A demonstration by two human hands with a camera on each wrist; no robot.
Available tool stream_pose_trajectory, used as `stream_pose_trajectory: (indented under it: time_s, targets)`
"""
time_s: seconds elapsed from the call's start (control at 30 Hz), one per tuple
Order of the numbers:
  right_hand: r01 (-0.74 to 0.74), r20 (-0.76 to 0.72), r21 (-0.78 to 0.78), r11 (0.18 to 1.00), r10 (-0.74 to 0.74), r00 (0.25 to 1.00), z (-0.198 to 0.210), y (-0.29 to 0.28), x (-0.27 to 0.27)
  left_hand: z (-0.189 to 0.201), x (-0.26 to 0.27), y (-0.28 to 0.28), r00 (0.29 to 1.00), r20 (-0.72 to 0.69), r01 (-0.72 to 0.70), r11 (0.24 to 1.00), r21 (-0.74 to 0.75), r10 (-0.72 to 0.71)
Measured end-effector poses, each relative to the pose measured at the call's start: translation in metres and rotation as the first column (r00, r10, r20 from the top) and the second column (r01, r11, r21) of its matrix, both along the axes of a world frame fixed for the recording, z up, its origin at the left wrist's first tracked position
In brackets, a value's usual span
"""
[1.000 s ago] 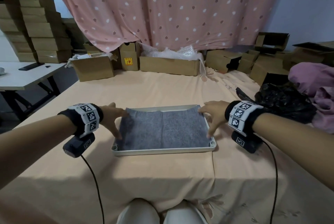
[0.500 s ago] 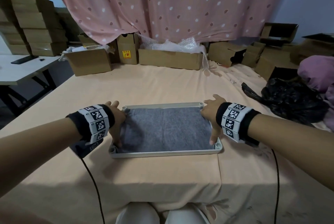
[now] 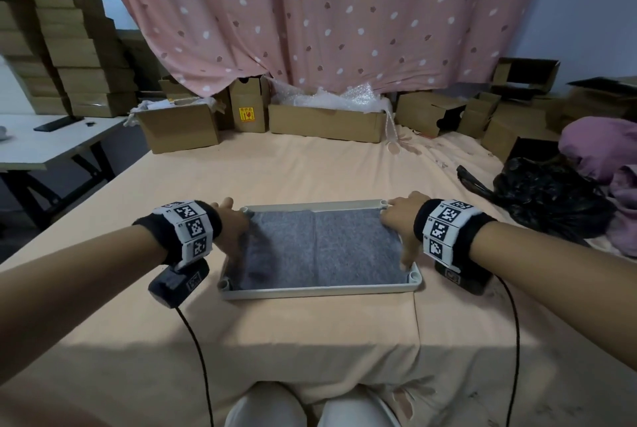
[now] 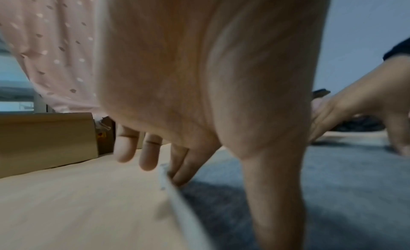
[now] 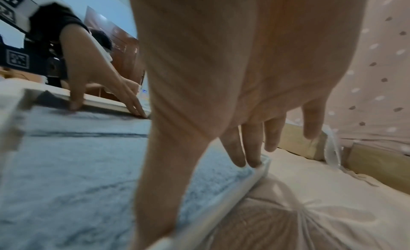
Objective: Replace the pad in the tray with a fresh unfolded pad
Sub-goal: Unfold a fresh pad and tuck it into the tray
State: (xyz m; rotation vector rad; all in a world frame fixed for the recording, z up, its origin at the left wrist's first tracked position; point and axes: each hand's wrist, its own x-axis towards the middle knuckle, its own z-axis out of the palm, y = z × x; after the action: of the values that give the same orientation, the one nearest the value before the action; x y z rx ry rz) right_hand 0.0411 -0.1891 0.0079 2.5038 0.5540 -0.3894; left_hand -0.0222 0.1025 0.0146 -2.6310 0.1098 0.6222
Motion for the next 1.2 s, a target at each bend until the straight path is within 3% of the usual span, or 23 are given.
stream_pose_trajectory:
  time_s: [0.1, 0.27, 0.47, 0.73, 0.83, 0.97, 1.2]
  targets:
    - [-0.032, -0.049, 0.096, 0.995, 0.037, 0.998, 0.024, 0.014, -0.016, 0.015, 0.006, -0.014, 0.996, 0.05, 0.081, 0.989, -0.121, -0.076]
    - [-0.037, -0.203, 0.182, 0.983, 0.074, 0.976, 0.028, 0.063, -0.027, 0.017, 0.012, -0.06, 0.987, -0.087, 0.106, 0.951, -0.292, -0.136]
    - [-0.079, -0.332, 0.179, 0.981, 0.136, 0.933, 0.003, 0.085, -0.018, -0.009, 0.016, -0.073, 0.969, -0.177, 0.13, 0.967, -0.22, -0.171]
    - [-0.077, -0.303, 0.14, 0.987, 0.117, 0.946, -0.012, 0.079, 0.01, -0.007, 0.03, -0.062, 0.944, -0.221, 0.191, 0.952, -0.239, -0.245]
    - [-0.041, -0.303, 0.145, 0.989, 0.084, 0.949, -0.02, 0.063, 0.012, -0.008, 0.031, -0.047, 0.957, -0.226, 0.142, 0.974, -0.176, -0.18]
    - [0.015, -0.252, 0.086, 0.996, 0.007, 0.968, -0.025, 0.026, 0.015, -0.013, 0.029, -0.01, 0.982, -0.177, 0.074, 0.996, 0.046, -0.065]
    - [-0.019, -0.17, 0.059, 0.998, 0.029, 0.985, -0.033, -0.012, 0.013, -0.017, 0.015, -0.01, 0.984, -0.165, 0.099, 0.976, 0.194, -0.068]
